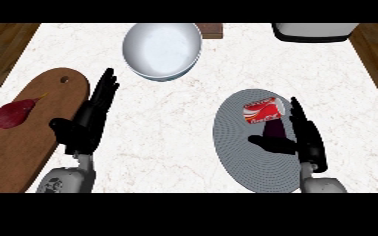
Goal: Pick the eggplant from the placemat and place it in the bowl
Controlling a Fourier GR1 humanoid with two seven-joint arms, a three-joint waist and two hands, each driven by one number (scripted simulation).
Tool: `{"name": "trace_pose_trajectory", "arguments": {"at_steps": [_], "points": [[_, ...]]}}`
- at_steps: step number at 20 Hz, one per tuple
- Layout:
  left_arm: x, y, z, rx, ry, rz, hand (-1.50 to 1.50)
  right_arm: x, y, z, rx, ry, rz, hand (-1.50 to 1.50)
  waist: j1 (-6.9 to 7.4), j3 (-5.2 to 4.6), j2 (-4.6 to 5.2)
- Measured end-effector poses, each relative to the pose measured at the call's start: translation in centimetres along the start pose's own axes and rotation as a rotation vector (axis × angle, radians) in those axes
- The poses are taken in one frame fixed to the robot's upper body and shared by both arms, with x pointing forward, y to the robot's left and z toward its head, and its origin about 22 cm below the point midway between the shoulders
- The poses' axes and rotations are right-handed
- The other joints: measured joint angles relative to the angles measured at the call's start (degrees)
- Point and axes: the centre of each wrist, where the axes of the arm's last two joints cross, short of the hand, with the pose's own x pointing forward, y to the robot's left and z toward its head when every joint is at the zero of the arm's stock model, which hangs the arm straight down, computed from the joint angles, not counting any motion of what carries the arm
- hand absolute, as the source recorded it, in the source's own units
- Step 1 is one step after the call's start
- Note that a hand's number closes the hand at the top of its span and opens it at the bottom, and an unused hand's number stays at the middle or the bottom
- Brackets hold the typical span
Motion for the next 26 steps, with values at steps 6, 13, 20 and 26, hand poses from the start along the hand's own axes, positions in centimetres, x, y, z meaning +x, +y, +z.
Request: {"name": "trace_pose_trajectory", "arguments": {"at_steps": [6,13,20,26], "points": [[0.1,0.1,0.0,0.000,-0.003,-0.005,0.00,-1.0,0.5,-0.9,-0.007,0.040,0.098,-1.50,-0.06,-0.22,-0.20],[0.4,-0.8,-0.4,0.003,0.001,0.002,0.00,-1.7,1.3,-1.5,0.053,-0.012,0.151,1.50,-0.23,-0.69,-0.50],[0.3,-0.4,-0.5,-0.006,0.012,-0.002,0.00,-1.6,2.4,-2.1,0.107,-0.104,0.247,1.50,-0.23,-0.70,-0.47],[0.8,-1.8,-0.9,-0.065,-0.004,0.005,0.00,3.1,9.8,0.5,0.610,-0.438,0.422,1.50,4.18,-0.21,0.05]]}}
